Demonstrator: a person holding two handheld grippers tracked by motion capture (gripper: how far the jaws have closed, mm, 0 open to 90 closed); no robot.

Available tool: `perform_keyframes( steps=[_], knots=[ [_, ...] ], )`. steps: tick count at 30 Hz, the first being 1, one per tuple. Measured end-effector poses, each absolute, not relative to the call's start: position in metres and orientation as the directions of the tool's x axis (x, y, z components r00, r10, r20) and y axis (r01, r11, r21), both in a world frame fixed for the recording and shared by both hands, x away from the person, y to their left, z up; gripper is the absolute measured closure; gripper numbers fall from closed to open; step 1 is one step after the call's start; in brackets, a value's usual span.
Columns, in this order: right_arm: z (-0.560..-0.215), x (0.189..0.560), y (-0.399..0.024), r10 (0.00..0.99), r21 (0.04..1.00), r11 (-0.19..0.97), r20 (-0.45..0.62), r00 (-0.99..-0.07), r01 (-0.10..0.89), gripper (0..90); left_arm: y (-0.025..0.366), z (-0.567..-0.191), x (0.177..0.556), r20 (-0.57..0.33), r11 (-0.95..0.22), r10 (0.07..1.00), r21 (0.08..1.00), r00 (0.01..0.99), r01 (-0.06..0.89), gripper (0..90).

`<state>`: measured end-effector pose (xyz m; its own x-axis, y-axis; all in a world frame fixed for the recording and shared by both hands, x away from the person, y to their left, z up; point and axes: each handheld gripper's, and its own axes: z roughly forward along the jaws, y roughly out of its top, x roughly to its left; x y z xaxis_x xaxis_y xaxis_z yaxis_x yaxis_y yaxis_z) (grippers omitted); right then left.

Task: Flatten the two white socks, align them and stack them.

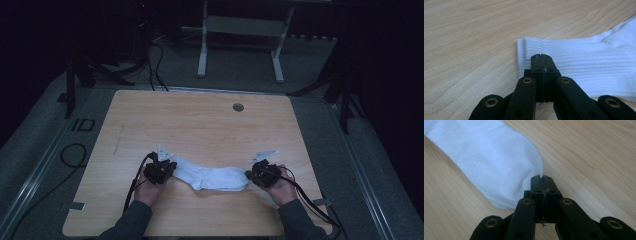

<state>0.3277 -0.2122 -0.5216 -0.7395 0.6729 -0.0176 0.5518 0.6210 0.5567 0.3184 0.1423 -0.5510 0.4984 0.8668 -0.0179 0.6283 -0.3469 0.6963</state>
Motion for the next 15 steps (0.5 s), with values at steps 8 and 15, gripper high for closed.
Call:
perform_keyframes(
  steps=[8,15],
  knots=[
    [-0.5181,0.3247,-0.2192,0.672,0.578,0.602,0.006,-0.740,0.551,88.1,0.1422,-0.5515,0.3179,-0.030,-0.339,0.869,0.693,0.495,0.636,89.7],
    [-0.5210,0.3257,-0.2172,0.664,0.576,0.606,0.014,-0.748,0.549,81.0,0.1366,-0.5524,0.3129,-0.039,-0.336,0.869,0.686,0.494,0.645,89.7]
  ],
)
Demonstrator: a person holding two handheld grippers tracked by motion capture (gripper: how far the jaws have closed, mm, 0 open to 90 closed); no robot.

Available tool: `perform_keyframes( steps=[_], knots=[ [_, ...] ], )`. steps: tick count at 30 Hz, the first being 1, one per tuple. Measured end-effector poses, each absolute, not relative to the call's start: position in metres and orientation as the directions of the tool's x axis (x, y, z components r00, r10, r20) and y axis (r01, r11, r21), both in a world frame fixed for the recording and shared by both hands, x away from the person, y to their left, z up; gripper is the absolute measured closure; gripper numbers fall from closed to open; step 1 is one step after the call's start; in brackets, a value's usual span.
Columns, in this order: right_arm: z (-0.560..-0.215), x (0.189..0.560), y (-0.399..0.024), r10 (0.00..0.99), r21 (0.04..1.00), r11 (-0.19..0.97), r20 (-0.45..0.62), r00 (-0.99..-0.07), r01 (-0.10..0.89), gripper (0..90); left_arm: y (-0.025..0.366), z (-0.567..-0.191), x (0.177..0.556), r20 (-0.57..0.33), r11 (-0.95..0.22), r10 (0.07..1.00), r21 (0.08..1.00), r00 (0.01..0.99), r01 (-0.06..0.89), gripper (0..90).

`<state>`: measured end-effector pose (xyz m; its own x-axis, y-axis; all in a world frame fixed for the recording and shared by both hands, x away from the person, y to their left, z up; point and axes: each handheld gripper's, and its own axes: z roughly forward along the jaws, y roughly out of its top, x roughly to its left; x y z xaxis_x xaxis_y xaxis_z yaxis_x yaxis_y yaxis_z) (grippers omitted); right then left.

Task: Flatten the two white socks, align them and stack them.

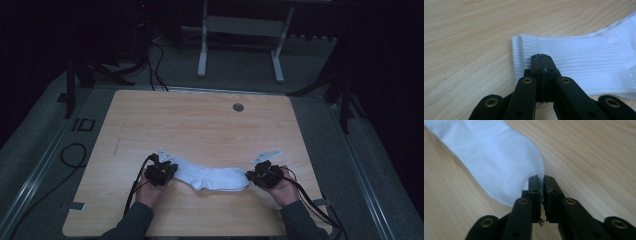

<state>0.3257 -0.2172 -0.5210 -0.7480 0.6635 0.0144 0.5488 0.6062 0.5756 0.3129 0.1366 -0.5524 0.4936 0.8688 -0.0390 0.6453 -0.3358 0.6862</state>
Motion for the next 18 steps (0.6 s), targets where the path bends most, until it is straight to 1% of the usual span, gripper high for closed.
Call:
perform_keyframes(
  steps=[2,5,7,9,10,12,18],
  knots=[
    [-0.521,0.326,-0.218,0.665,0.583,0.600,0.016,-0.746,0.547,72.7,0.136,-0.552,0.312,-0.044,-0.336,0.867,0.686,0.497,0.646,89.1],
    [-0.516,0.327,-0.221,0.677,0.608,0.579,0.012,-0.736,0.544,63.5,0.138,-0.552,0.311,-0.067,-0.322,0.859,0.701,0.508,0.636,80.6],
    [-0.513,0.328,-0.224,0.689,0.628,0.556,0.018,-0.725,0.544,57.7,0.138,-0.551,0.310,-0.059,-0.327,0.856,0.708,0.514,0.626,76.7],
    [-0.509,0.329,-0.228,0.702,0.651,0.526,0.031,-0.711,0.548,54.7,0.139,-0.550,0.310,-0.062,-0.323,0.854,0.715,0.516,0.621,74.3],
    [-0.509,0.329,-0.228,0.702,0.651,0.526,0.031,-0.711,0.548,54.7,0.139,-0.550,0.310,-0.062,-0.323,0.854,0.715,0.516,0.621,72.7],
    [-0.504,0.331,-0.233,0.714,0.681,0.490,0.045,-0.698,0.545,52.4,0.142,-0.547,0.310,-0.066,-0.317,0.853,0.723,0.518,0.614,72.3],
    [-0.505,0.336,-0.235,0.727,0.678,0.483,0.042,-0.685,0.554,50.5,0.157,-0.541,0.314,-0.078,-0.274,0.874,0.738,0.480,0.617,71.4]
  ],
)
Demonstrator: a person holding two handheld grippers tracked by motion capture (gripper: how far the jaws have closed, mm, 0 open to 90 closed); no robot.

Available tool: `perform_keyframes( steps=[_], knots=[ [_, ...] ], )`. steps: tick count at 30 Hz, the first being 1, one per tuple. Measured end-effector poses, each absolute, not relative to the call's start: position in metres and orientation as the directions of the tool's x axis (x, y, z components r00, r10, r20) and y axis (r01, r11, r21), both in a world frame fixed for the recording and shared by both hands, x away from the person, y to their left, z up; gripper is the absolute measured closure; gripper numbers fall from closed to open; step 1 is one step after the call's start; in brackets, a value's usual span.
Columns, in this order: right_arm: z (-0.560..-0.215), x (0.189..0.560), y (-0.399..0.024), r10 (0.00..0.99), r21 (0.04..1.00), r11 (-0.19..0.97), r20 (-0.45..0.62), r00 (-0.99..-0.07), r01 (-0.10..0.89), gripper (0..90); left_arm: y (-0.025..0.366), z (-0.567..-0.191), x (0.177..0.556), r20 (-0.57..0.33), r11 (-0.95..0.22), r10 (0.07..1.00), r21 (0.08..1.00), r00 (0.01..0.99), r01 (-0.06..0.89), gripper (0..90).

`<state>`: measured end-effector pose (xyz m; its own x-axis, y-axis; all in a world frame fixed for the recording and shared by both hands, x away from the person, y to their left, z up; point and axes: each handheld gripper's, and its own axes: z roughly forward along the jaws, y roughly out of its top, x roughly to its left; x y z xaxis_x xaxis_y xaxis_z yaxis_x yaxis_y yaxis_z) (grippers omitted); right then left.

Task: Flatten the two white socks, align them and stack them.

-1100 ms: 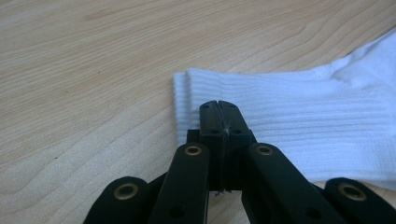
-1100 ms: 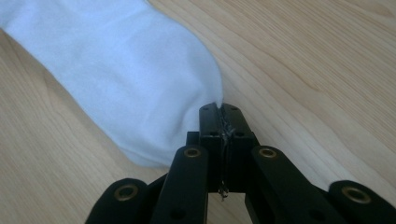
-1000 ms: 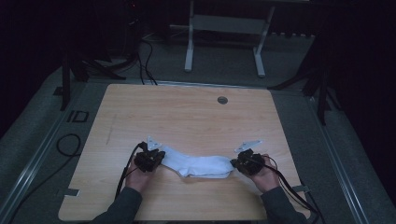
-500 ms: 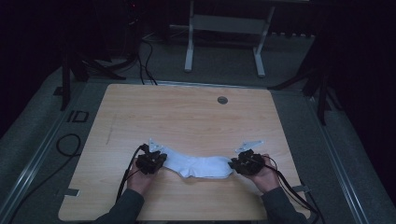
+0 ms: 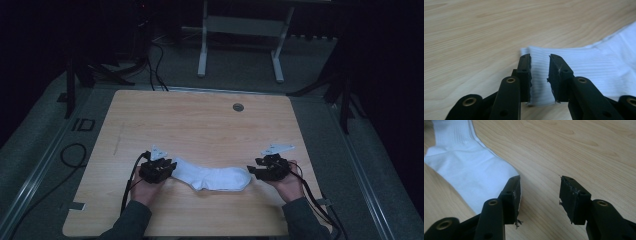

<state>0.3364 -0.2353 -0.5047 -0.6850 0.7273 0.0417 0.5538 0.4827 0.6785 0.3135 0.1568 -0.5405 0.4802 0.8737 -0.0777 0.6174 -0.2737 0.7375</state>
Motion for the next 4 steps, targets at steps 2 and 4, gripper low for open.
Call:
perform_keyframes(
  steps=[2,4],
  knots=[
    [-0.5066,0.3379,-0.2351,0.729,0.672,0.487,0.040,-0.684,0.558,50.2,0.1632,-0.5394,0.3149,-0.082,-0.257,0.884,0.738,0.461,0.624,71.3],
    [-0.5080,0.3389,-0.2349,0.732,0.668,0.487,0.040,-0.680,0.563,50.0,0.1683,-0.5383,0.3161,-0.079,-0.250,0.891,0.739,0.448,0.626,70.8]
  ],
)
